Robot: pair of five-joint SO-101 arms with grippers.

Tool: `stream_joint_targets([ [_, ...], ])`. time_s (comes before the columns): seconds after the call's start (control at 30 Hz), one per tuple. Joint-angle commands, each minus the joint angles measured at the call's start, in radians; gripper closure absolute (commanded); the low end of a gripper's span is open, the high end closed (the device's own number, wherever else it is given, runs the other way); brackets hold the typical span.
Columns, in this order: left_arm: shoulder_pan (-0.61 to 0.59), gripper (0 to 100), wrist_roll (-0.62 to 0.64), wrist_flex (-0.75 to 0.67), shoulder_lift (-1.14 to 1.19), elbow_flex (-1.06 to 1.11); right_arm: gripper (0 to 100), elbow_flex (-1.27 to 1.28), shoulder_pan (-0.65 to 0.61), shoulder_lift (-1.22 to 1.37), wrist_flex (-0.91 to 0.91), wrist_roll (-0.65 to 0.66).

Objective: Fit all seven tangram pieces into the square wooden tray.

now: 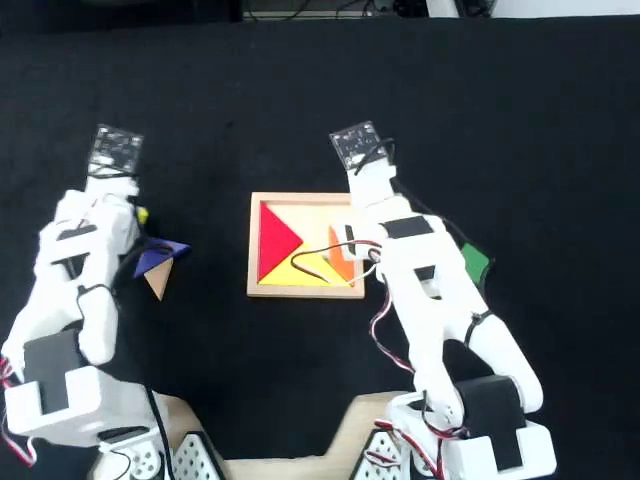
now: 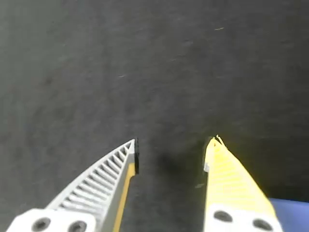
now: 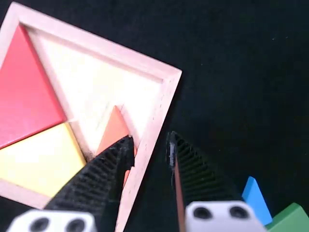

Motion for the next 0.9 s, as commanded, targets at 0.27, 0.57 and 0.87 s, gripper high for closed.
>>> stream_joint_targets([
  [0.27, -0.074, 76, -0.038, 0.17, -0.207, 0.005, 88.1, -0.007, -0.012, -0.039, -0.021, 0.009],
  [0.57, -0.065, 77, -0.184, 0.402, -0.304, 0.111, 88.1, -0.008, -0.014, -0.039, -0.021, 0.011],
  [0.87, 0.131, 77, -0.009, 0.338, -0.232, 0.105, 88.1, -0.005, -0.014, -0.039, -0.021, 0.011],
])
